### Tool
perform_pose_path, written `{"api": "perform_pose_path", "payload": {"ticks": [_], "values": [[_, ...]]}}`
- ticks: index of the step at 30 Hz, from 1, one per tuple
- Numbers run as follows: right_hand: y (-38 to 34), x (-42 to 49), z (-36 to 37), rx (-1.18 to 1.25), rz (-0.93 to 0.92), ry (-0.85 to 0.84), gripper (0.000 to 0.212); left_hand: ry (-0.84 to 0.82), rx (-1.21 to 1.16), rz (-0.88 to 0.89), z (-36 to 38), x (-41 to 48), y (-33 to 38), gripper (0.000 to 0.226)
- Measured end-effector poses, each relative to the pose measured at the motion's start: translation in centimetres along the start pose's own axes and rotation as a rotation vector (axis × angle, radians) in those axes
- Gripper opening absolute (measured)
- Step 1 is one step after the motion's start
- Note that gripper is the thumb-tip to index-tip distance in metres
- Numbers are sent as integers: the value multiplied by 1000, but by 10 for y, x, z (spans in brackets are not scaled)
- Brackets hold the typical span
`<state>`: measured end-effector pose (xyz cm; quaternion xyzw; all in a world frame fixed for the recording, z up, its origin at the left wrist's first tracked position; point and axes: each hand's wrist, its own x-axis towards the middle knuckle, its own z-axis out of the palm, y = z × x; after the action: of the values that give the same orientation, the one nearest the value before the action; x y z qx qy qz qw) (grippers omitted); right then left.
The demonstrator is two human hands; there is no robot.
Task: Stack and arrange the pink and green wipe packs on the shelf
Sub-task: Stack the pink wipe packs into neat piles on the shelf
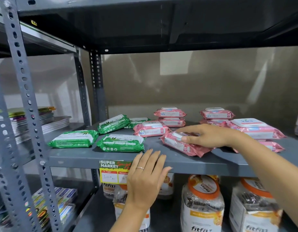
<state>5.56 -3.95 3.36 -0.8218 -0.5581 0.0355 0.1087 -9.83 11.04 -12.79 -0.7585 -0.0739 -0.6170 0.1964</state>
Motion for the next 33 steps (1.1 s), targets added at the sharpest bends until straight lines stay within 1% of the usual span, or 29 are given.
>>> {"api": "perform_pose_path", "payload": {"ticks": [4,6,7,9,11,12,13,15,17,18,19,20,22,24,25,26,28,29,30,33], "values": [[0,2,3,-153,51,189,69,3,-34,-11,1,-2,0,31],[2,3,-1,-162,66,195,66,3,-39,-12,1,-3,0,30],[5,2,-5,-118,59,148,59,5,-41,-13,1,-3,0,30],[9,-4,-13,52,53,-23,44,10,-44,-14,2,-3,0,29],[11,-13,-18,158,49,-164,41,13,-44,-10,2,-2,0,28],[12,-16,-18,145,42,-182,42,12,-46,-7,2,-2,0,28],[13,-15,-17,114,36,-159,43,14,-46,-6,1,-2,-1,28],[11,-10,-11,33,40,-25,47,17,-44,-4,1,-1,-1,29],[7,-4,-4,-56,82,89,67,12,-49,-4,0,-1,0,29],[6,-1,-3,-99,108,108,79,10,-51,-4,0,-1,0,29],[5,0,-4,-129,126,104,85,9,-54,-5,0,-1,0,29],[5,1,-6,-127,133,79,84,6,-57,-7,0,0,0,28],[7,-2,-12,-46,90,-13,72,4,-64,-14,0,-1,1,28],[6,-4,-12,2,45,-76,67,1,-73,-20,0,-1,1,28],[4,-3,-7,-11,36,-50,66,0,-75,-23,0,-1,1,28],[1,-1,-2,-38,36,15,66,0,-76,-24,0,-1,1,27],[-5,4,9,-110,37,159,72,0,-78,-27,-1,-2,2,27],[-7,6,11,-128,38,194,74,-1,-78,-31,-1,-2,2,27],[-7,6,10,-123,38,191,75,-1,-78,-39,-1,-1,3,28],[0,5,-1,-69,45,58,77,-2,-87,-62,-2,-1,5,28]]}}
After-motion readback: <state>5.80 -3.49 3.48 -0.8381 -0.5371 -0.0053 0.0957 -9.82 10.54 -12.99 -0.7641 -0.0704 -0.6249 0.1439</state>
